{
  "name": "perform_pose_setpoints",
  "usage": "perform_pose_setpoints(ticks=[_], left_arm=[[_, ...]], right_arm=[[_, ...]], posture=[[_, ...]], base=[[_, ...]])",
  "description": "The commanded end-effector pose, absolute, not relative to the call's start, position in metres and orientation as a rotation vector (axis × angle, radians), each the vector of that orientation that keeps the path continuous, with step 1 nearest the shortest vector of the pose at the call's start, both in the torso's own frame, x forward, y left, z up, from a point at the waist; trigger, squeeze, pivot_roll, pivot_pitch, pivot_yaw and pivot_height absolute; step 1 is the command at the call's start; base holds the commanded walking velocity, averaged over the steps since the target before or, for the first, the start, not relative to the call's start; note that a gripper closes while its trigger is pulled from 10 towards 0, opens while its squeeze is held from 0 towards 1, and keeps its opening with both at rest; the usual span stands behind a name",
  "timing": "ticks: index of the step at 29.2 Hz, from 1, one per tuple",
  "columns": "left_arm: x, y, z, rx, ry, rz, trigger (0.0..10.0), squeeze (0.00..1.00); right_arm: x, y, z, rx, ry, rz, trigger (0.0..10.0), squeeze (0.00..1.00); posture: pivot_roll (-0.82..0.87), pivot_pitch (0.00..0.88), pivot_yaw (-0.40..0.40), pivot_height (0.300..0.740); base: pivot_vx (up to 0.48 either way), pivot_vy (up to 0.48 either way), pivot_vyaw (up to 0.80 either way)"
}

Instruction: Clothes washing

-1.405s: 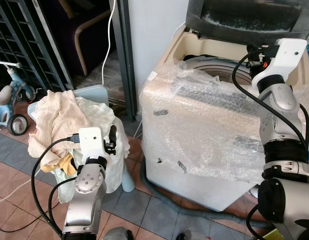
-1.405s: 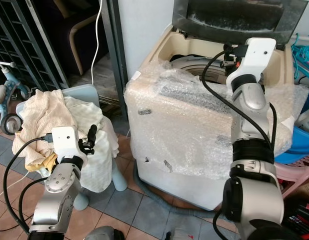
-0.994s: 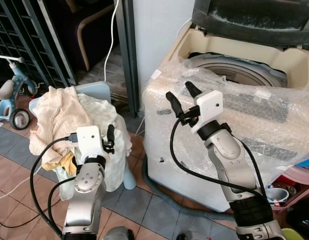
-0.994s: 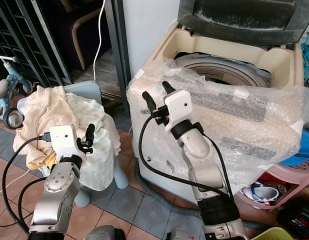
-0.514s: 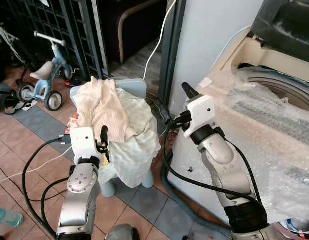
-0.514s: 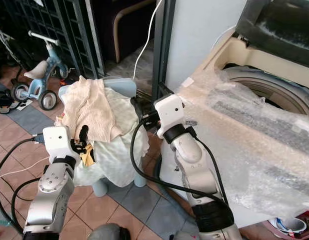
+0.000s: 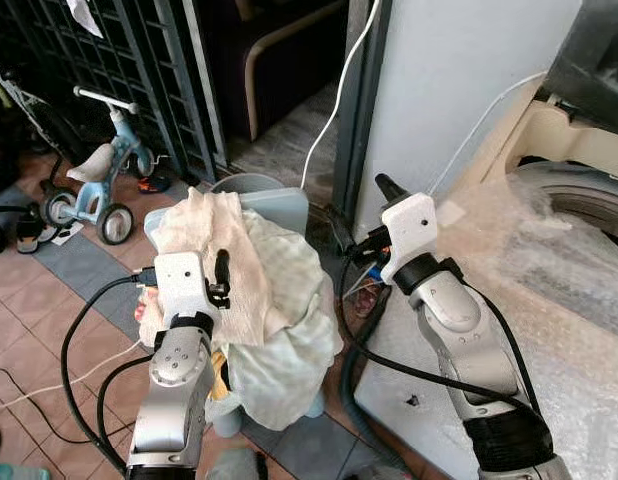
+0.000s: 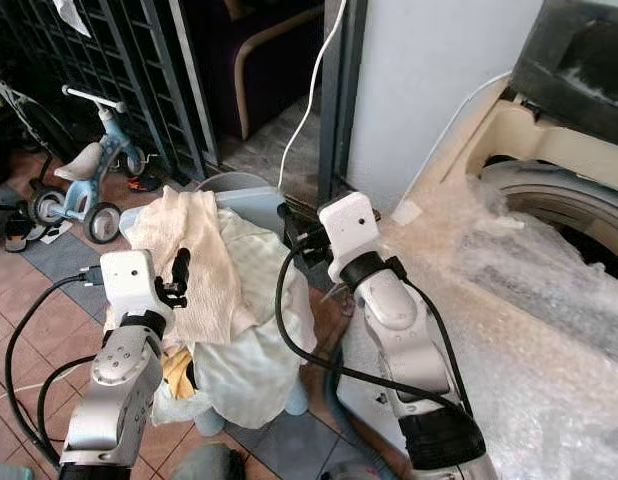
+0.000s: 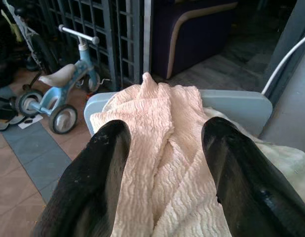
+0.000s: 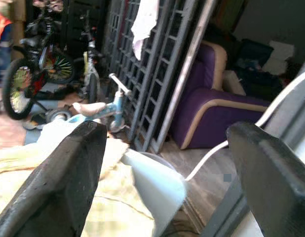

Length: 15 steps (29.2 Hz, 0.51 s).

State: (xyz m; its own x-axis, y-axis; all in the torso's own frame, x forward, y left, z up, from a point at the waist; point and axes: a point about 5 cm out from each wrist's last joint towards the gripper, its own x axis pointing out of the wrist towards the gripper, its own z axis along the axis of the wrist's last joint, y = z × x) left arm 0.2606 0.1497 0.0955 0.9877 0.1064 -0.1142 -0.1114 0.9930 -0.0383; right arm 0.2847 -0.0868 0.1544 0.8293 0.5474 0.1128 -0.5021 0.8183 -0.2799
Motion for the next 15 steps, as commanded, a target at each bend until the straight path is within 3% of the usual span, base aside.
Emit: perform_pose_setpoints(ticks=[1,13,15], left_arm=[[0.259,0.152,0.098,-0.028,0.107,0.131,10.0,0.00],[0.258,0.153,0.103,0.000,0.100,0.158,10.0,0.00],[0.258,0.154,0.102,-0.011,0.109,0.157,10.0,0.00]], right_arm=[[0.282,-0.083,0.148,-0.252,-0.164,0.597,10.0,0.00],[0.281,-0.084,0.118,-0.339,0.019,0.700,10.0,0.00],[0.280,-0.084,0.111,-0.356,0.054,0.733,10.0,0.00]], posture=[[0.01,0.052,0.019,0.740],[0.03,0.053,0.021,0.740],[0.03,0.053,0.021,0.740]], base=[[0.000,0.000,0.80],[0.000,0.000,0.80],[0.000,0.000,0.23]])
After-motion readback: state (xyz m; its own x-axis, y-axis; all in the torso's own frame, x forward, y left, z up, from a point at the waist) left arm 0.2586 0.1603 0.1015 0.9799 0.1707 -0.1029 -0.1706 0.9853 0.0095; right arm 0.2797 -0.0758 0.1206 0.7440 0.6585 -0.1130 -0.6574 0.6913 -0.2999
